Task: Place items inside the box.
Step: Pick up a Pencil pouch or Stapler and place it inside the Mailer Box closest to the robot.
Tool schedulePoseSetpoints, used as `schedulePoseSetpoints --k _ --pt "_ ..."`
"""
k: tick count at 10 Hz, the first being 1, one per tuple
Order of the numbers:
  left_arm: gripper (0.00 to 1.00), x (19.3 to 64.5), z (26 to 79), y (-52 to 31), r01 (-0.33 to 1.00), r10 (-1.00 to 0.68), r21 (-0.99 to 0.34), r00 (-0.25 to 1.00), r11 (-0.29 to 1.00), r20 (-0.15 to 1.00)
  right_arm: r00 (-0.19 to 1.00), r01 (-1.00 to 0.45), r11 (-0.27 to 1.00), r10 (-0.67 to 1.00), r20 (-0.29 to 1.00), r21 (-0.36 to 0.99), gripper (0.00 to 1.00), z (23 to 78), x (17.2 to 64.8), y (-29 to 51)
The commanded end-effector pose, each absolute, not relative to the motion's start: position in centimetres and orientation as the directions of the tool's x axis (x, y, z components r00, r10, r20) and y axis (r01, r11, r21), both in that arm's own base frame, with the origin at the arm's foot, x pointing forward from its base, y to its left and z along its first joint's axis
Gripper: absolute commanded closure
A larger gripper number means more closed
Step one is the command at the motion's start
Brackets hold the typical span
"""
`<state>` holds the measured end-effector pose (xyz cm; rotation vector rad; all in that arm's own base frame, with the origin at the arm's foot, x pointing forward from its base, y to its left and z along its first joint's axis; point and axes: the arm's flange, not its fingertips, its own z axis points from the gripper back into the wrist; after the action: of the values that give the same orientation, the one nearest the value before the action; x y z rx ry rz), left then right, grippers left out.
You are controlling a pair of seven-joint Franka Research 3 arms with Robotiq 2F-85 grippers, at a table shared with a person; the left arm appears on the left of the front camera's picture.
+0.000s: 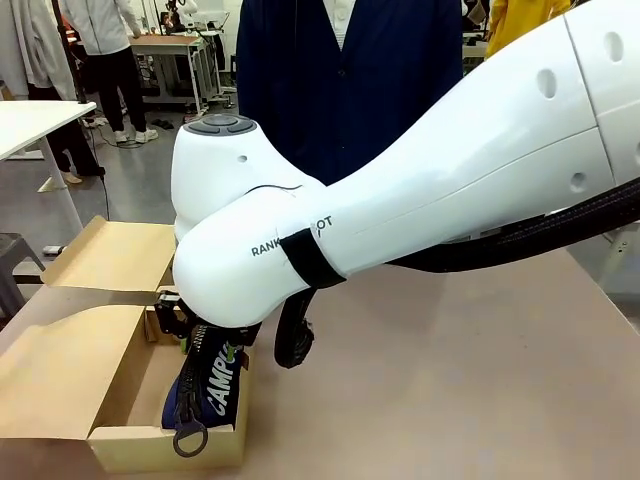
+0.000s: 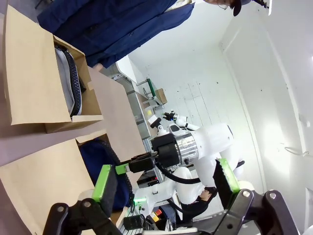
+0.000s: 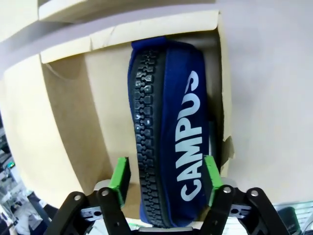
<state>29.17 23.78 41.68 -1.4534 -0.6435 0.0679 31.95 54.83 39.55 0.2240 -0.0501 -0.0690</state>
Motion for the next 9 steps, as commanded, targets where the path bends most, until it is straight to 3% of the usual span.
schedulePoseSetpoints --k 1,3,5,7,9 --pt "0.00 28.9 41.8 23.6 0.357 0.415 -0.923 0.825 0.144 0.384 0.996 0.067 0.961 -0.079 0.035 0.267 0.00 40.2 31.7 53.3" --pt "0.00 28.9 41.8 23.6 0.357 0.415 -0.923 0.825 0.144 0.384 0.999 -0.038 0.946 0.040 0.002 0.322 0.00 42.8 31.6 50.5" --pt "0.00 28.9 41.8 23.6 0.357 0.415 -0.923 0.825 0.144 0.384 0.995 -0.083 0.849 0.103 -0.009 0.522 0.00 48.4 31.3 41.5" --pt "0.00 28.9 41.8 23.6 0.357 0.415 -0.923 0.825 0.144 0.384 0.994 0.048 0.685 0.037 -0.100 0.727 0.00 53.3 28.9 30.7" --pt "0.00 28.9 41.8 23.6 0.357 0.415 -0.923 0.825 0.144 0.384 0.980 0.201 0.542 -0.120 -0.162 0.816 0.00 55.7 26.4 21.8"
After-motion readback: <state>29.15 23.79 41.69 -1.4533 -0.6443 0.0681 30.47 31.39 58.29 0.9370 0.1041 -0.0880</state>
